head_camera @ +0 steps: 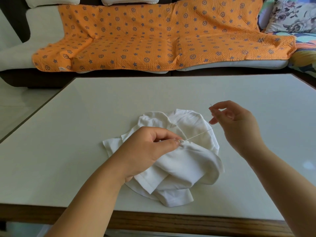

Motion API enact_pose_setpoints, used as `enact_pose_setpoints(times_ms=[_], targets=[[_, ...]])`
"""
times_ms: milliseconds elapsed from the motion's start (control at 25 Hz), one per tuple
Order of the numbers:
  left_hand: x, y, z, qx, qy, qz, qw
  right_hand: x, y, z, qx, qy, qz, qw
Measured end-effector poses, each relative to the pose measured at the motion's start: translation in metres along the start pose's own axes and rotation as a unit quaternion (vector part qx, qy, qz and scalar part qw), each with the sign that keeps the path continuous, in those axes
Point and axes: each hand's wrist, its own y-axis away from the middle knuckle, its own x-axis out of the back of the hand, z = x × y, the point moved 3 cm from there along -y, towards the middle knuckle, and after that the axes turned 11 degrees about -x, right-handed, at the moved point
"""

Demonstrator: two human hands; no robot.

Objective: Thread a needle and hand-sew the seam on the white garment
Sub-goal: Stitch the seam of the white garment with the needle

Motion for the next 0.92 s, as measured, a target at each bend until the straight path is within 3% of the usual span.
enact_pose_setpoints(times_ms=[320,520,920], targets=[[0.003,0.001,0.002,0.011,0.033,-0.008,0.999,0.000,0.003,-0.002,-0.007,0.082,-0.027,0.996],[0.005,0.000,0.003,0.001,0.020,-0.008,1.000,-0.013,0.052,-0.030,0.009,-0.020,-0.151,0.988],[0.012,-0.001,0.000,-0.016,0.017,0.006,1.000,-0.017,0.067,-0.030,0.010,0.012,-0.280,0.960]])
